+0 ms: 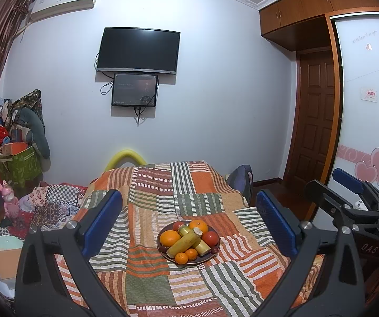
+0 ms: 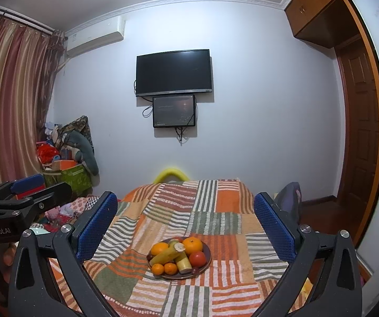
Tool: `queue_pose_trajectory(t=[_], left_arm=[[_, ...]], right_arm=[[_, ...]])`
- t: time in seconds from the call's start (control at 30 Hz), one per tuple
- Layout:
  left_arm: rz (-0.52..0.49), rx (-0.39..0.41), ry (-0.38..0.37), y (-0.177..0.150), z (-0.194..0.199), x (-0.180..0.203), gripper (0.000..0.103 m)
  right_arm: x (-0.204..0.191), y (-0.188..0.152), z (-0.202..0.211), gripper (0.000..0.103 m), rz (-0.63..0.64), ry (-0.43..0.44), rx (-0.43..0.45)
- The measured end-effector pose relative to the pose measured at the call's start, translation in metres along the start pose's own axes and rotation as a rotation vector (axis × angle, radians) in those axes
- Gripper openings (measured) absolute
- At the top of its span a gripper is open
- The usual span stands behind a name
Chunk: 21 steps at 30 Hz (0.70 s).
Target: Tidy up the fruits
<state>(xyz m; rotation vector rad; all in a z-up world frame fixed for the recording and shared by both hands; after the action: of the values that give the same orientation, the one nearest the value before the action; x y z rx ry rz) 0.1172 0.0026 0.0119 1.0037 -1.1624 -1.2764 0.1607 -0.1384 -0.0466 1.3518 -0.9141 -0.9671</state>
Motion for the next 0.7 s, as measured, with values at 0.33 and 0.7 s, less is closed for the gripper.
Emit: queue_pose_trajectory(t=[0.33,0.7], left_arm=[[-0.004,-0.002,-0.004,-0.0017,0.0006,0.0009,0.103],[-0.01,0.002,-0.005,-0.0014,0.0012,0.0034,0.103]], right_arm=[[0.0005,0.0019,-0.0008,0.103,-0.003,-0.001,0.001],[0.0026,0.0062,-0.0007,0.103,-0.008,-0.003,0.005]])
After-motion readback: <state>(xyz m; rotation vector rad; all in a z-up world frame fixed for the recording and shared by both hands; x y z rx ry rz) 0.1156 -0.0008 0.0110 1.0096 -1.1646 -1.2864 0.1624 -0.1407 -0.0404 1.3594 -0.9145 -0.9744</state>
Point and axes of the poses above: each gripper's, at about its wrist camera, not at the fingertips, and z roughly against the way its jaws point, x to its right, y to its top, the point moved 10 cm from there along -z, roughly the way its jaws point, and after that the axes turned 3 degrees about x, right-handed, at the moved point
